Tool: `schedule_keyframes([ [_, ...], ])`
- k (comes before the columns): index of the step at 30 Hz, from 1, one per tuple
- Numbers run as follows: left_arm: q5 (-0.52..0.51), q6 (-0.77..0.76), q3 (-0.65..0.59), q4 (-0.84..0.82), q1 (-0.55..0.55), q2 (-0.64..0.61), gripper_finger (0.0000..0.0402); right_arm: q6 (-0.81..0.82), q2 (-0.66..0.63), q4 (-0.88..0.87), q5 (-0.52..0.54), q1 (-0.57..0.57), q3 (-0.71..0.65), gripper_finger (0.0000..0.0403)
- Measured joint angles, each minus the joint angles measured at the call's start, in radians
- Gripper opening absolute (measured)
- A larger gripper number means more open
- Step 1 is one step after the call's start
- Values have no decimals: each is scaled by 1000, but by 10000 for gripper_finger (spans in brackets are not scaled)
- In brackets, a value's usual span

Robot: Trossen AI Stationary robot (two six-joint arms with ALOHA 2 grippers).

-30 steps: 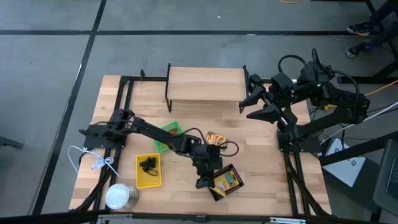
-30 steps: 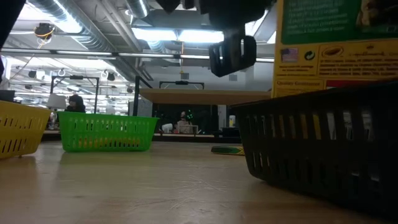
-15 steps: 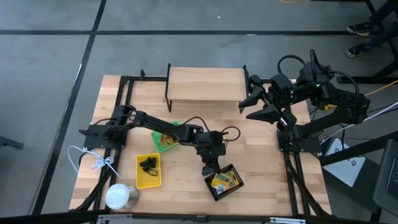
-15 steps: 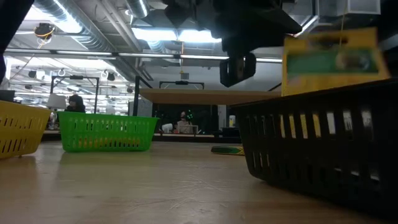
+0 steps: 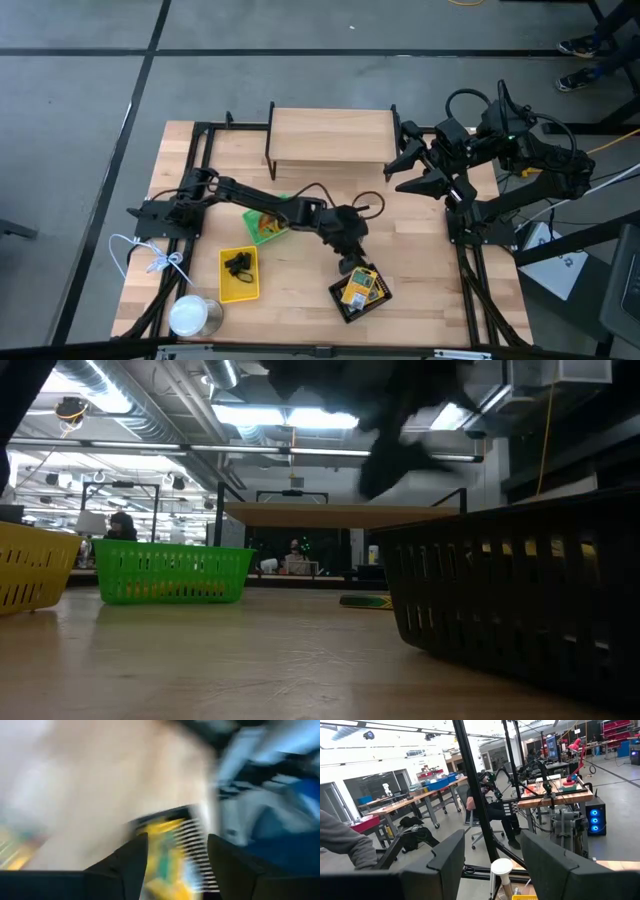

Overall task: Pick & Place Office Desk Supplies
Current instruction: Put the crayon box into the black basket

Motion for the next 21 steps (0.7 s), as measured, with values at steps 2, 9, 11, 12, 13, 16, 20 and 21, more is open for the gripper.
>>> schedule_keyframes([
  [2, -88, -53, 0, -128, 0, 0, 201, 0, 0, 0, 0, 0, 0, 194],
  [9, -125, -165, -2, -164, -35, 1, 119, 0, 0, 0, 0, 0, 0, 194],
  [11, -133, -201, -2, -139, -52, 1, 86, 0, 0, 0, 0, 0, 0, 194],
  [12, -137, -215, -1, -132, -61, 1, 70, -1, 0, 0, 0, 0, 0, 194],
  [13, -138, -234, -1, -130, -70, 1, 55, -1, 0, 0, 0, 0, 0, 194],
  [16, -146, -278, -1, -134, -94, 1, 17, -7, 0, 1, 0, 0, 0, 194],
  [20, -190, -313, -1, -145, -114, 1, 4, -16, 0, 2, 0, 0, 0, 194],
  [21, -195, -319, -1, -151, -116, 1, 4, -16, 0, 3, 0, 0, 0, 194],
])
